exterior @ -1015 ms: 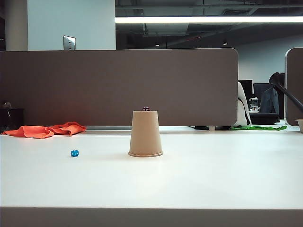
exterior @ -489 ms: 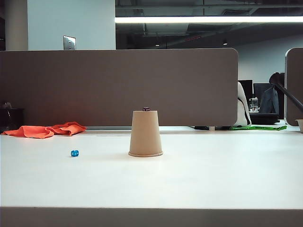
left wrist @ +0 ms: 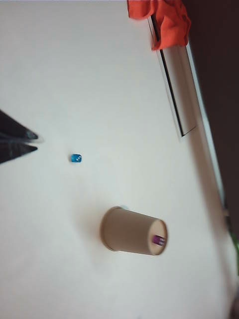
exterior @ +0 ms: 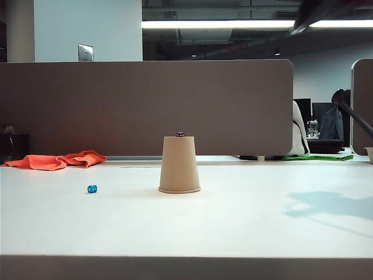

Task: Throw the dice onto the paper cup, compare its value with the values of the other dice on the table, place the die with the higher value on the paper cup, and take no action if both dice have the same value.

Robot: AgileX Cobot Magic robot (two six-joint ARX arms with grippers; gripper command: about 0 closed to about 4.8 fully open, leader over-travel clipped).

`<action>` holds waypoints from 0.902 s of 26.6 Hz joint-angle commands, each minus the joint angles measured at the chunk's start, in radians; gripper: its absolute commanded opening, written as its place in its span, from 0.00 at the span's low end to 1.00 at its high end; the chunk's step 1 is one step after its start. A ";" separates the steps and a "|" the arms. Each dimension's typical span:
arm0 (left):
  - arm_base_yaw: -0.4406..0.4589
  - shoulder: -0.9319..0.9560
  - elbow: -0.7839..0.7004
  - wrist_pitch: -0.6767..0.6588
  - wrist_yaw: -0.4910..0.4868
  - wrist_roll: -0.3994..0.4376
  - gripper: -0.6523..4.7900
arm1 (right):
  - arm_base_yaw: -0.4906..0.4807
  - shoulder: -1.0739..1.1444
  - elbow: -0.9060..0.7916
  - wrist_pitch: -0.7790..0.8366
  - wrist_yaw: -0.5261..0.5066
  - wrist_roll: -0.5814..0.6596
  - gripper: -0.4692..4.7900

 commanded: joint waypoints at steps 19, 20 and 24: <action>0.000 0.303 0.006 0.171 0.011 0.011 0.11 | 0.102 0.594 0.412 0.143 -0.025 -0.006 0.08; 0.000 0.306 0.006 0.172 0.011 0.011 0.11 | 0.104 0.607 0.414 0.144 -0.042 -0.006 0.08; 0.000 0.320 0.006 0.186 0.013 0.011 0.11 | 0.140 0.673 0.419 0.144 -0.037 -0.006 0.26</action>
